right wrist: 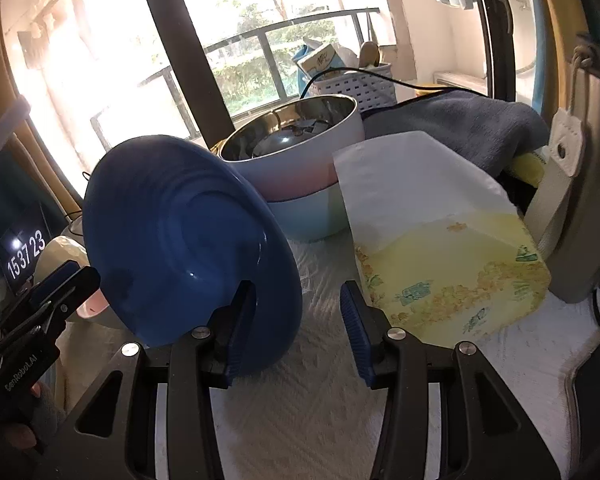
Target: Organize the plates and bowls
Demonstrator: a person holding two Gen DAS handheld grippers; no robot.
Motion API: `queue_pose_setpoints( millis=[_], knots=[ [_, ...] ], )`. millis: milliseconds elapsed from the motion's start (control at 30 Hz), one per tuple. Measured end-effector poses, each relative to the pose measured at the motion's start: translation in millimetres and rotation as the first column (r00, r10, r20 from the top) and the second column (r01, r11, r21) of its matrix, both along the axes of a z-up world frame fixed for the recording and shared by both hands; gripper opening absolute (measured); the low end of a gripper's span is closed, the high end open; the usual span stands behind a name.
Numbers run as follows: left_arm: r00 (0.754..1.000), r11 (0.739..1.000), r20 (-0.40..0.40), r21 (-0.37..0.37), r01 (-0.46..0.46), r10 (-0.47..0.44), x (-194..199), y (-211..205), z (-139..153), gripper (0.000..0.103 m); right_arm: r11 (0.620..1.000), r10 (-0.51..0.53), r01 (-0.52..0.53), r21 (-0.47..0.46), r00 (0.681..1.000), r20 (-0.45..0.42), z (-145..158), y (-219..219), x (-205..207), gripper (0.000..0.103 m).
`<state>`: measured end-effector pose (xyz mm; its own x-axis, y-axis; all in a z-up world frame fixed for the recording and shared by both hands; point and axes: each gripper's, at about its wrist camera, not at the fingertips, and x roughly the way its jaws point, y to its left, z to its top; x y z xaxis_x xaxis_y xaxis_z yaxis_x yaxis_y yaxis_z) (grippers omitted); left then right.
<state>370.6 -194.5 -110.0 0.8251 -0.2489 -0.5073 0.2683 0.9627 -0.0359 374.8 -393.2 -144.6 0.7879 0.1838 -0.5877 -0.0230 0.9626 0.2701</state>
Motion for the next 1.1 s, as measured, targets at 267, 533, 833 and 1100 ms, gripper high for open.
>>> queue_pose_setpoints(
  millis=[267, 533, 833, 1100],
  knots=[
    [1.000, 1.000, -0.007, 0.029, 0.001, -0.001, 6, -10, -1, 0.039, 1.000, 0.011, -0.011, -0.006, 1.000, -0.021, -11, 5, 7, 0.031],
    [0.998, 0.999, -0.062, 0.038, 0.002, 0.001, 15, -15, -13, 0.022, 0.999, 0.033, -0.033, -0.024, 0.999, -0.017, -15, 11, 7, 0.014],
    [0.999, 0.999, -0.041, 0.039, 0.001, 0.000, 9, -17, -7, 0.021, 0.998, 0.022, -0.022, -0.051, 1.000, 0.008, -9, 13, 4, 0.011],
    [0.999, 1.000, -0.041, 0.029, 0.011, -0.010, 2, -18, 0, 0.021, 0.999, 0.014, -0.013, -0.044, 1.000, 0.027, 0, 10, -4, 0.011]
  ],
)
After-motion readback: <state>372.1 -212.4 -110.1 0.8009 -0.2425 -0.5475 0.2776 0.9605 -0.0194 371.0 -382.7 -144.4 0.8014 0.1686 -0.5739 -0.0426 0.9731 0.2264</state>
